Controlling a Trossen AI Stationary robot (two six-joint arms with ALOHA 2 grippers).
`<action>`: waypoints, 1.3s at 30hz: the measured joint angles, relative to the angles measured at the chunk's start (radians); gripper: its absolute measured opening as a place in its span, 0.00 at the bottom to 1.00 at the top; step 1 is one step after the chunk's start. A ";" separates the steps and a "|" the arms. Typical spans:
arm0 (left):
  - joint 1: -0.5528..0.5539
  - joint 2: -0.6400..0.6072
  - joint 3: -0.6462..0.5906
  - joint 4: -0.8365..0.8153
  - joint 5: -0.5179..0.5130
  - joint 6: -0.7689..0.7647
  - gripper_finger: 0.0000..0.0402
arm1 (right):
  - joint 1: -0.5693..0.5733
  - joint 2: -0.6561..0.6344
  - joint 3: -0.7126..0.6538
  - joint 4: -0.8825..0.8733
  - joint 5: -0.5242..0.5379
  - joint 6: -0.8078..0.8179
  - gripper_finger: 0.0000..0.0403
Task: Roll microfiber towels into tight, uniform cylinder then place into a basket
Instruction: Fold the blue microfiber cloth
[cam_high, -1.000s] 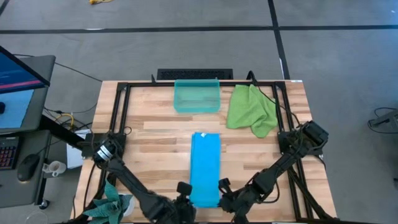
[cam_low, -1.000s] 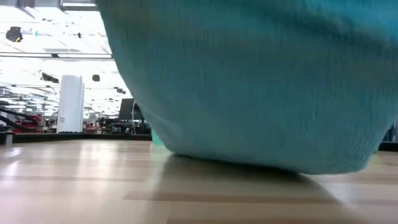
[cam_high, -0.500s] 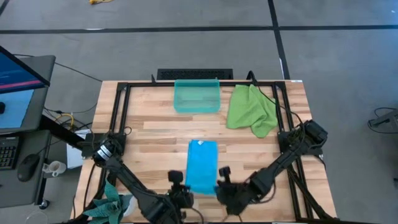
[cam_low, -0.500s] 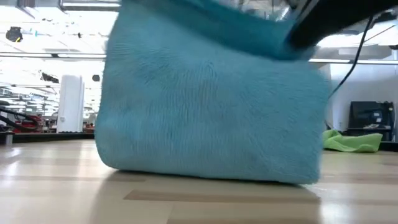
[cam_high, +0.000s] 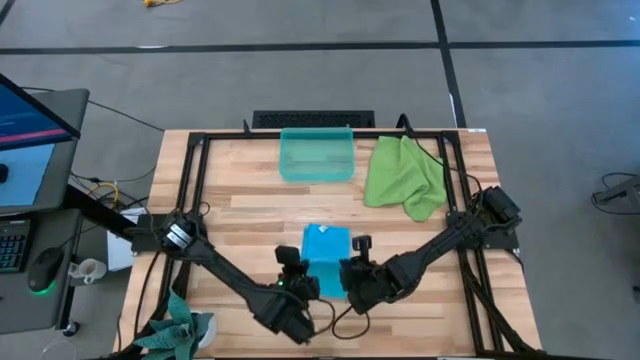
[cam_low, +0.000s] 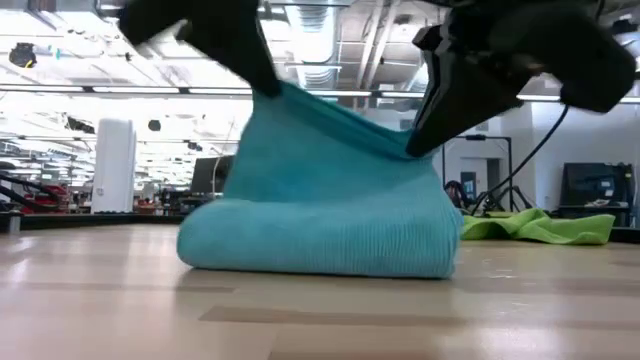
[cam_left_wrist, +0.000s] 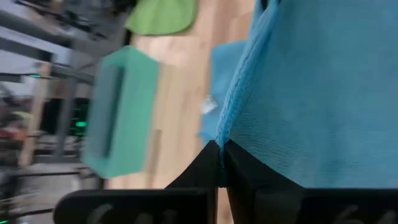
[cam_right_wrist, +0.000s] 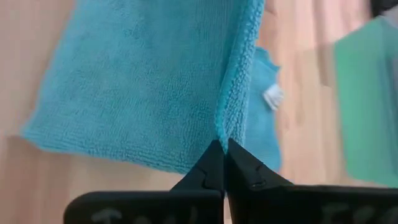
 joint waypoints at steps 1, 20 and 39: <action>0.006 0.000 -0.013 -0.001 -0.022 -0.003 0.01 | -0.002 0.000 0.000 -0.005 0.013 0.004 0.04; 0.122 -0.002 -0.062 0.077 0.018 -0.008 0.01 | -0.127 0.014 -0.103 0.062 0.050 0.023 0.02; 0.130 -0.002 -0.062 0.092 0.085 0.010 0.04 | -0.148 0.013 -0.114 0.104 0.017 -0.001 0.04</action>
